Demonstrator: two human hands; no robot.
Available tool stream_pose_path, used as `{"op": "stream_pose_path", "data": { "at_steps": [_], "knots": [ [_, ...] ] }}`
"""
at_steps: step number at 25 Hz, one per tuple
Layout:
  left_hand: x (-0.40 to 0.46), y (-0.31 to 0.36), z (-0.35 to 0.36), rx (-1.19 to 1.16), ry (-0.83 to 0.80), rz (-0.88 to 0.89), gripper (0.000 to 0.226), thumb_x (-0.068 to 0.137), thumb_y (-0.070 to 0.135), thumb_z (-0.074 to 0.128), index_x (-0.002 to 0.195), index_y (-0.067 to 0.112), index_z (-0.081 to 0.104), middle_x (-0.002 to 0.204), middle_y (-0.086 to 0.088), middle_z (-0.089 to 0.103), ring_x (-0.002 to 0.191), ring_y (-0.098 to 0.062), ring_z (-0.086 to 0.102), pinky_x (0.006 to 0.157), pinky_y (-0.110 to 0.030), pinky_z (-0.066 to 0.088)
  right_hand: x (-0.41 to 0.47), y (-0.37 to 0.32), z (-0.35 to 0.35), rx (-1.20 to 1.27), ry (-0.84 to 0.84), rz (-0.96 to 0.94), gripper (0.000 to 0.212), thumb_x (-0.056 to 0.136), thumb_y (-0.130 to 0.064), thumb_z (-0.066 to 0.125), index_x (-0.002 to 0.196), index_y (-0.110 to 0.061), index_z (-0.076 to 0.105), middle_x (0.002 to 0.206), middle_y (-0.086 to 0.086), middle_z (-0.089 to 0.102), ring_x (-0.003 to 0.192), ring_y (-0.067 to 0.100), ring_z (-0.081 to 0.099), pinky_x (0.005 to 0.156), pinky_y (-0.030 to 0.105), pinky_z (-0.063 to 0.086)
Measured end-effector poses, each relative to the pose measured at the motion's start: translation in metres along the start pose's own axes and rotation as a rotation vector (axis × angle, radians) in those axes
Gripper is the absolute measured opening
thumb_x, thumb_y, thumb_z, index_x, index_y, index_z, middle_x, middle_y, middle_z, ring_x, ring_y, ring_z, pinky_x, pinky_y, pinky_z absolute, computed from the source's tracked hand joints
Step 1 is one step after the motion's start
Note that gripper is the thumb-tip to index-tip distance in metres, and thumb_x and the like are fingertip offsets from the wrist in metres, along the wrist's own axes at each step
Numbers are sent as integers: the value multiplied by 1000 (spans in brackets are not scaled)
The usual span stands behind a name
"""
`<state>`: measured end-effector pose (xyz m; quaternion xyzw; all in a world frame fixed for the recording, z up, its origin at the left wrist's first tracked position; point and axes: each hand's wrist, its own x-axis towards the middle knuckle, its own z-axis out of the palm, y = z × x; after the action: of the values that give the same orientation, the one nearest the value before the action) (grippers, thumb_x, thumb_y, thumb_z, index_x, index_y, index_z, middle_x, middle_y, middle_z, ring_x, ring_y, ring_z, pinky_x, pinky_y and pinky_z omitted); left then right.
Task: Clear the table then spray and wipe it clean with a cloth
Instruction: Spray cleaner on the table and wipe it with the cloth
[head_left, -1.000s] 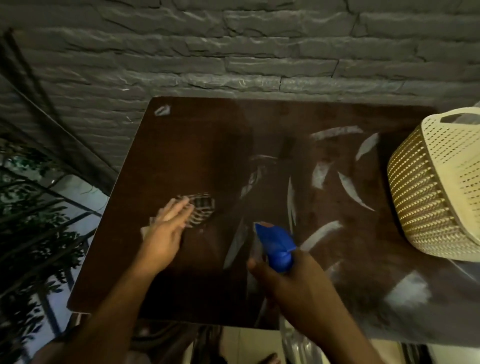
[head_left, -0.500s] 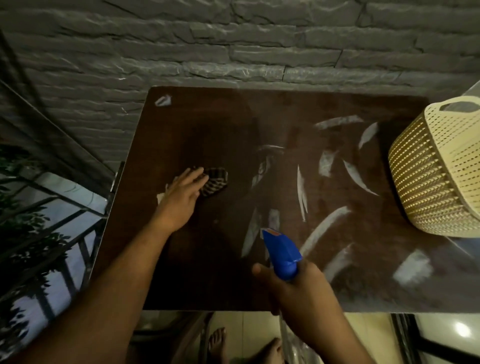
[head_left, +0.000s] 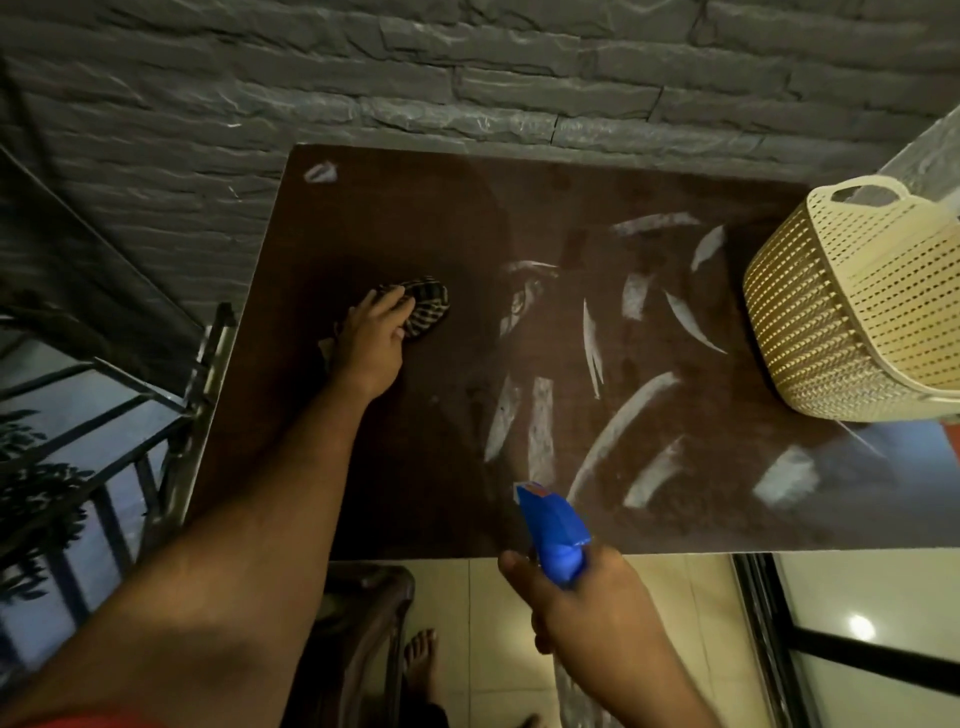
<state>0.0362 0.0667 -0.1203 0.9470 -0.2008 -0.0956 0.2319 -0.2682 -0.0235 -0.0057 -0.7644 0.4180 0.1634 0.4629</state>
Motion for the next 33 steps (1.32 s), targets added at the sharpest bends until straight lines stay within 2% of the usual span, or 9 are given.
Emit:
{"op": "stream_pose_path", "data": {
  "at_steps": [5, 9, 12, 15, 18, 21, 23, 29, 33],
  "knots": [
    [-53, 16, 20, -32, -6, 66, 46, 98, 6, 41, 142, 19, 42, 155, 5, 29, 145, -22, 16, 119, -43, 12, -15, 10, 1, 16, 23, -8, 37, 74, -65, 65, 83, -31, 53, 72, 2, 71, 70, 18, 70, 70, 37, 59],
    [-162, 21, 34, 19, -125, 346, 50, 99, 9, 38, 144, 30, 37, 156, 16, 20, 147, -12, 9, 119, -44, 11, -18, 10, -23, 82, 96, -85, 38, 71, -64, 67, 80, -29, 54, 67, 4, 70, 65, 23, 68, 66, 41, 58],
    [-156, -39, 5, -28, -44, 119, 49, 99, 10, 38, 142, 34, 36, 154, 20, 18, 145, -5, 4, 119, -43, 5, -19, 22, -39, 28, 111, -65, 34, 75, -60, 68, 81, -30, 54, 68, 2, 70, 69, 18, 68, 69, 34, 55],
    [-62, -39, -3, 16, 63, -131, 48, 99, 10, 39, 144, 28, 38, 157, 10, 23, 147, -19, 10, 116, -55, 14, -21, 32, -41, 14, 107, -18, 35, 73, -61, 70, 86, -32, 55, 72, 2, 71, 74, 18, 69, 76, 34, 56],
    [-49, 34, 28, 88, -42, 46, 52, 98, 8, 37, 145, 30, 35, 157, 12, 21, 146, -24, 13, 114, -52, 18, -23, 34, -38, 55, 75, -2, 36, 74, -60, 70, 93, -34, 55, 71, 3, 71, 66, 16, 70, 72, 34, 58],
    [-169, 31, 47, 102, -108, 275, 58, 96, 6, 38, 145, 35, 31, 156, 16, 19, 147, -13, 6, 117, -50, 18, -29, 29, -40, 86, 19, 18, 37, 75, -59, 70, 97, -34, 53, 72, 2, 72, 62, 13, 69, 71, 33, 59],
    [-211, -1, 28, 36, -66, 249, 57, 94, 6, 43, 142, 35, 34, 155, 15, 22, 145, -9, 7, 118, -49, 16, -30, 25, -42, 70, 2, 30, 39, 73, -61, 70, 95, -34, 52, 78, 0, 71, 74, 15, 69, 77, 35, 58],
    [-54, 27, 19, 52, 43, -90, 49, 100, 10, 34, 145, 30, 37, 157, 12, 21, 146, -20, 11, 116, -54, 14, -21, 19, -36, 52, 7, -60, 34, 74, -60, 68, 87, -32, 53, 75, 1, 70, 71, 17, 68, 68, 35, 58],
    [-171, 32, 47, 115, -33, 207, 54, 97, 6, 36, 146, 29, 33, 156, 13, 22, 146, -18, 12, 116, -50, 18, -31, 15, -41, 69, -25, -83, 31, 77, -58, 68, 87, -32, 54, 73, 0, 71, 68, 16, 69, 69, 38, 60]
  ]
}}
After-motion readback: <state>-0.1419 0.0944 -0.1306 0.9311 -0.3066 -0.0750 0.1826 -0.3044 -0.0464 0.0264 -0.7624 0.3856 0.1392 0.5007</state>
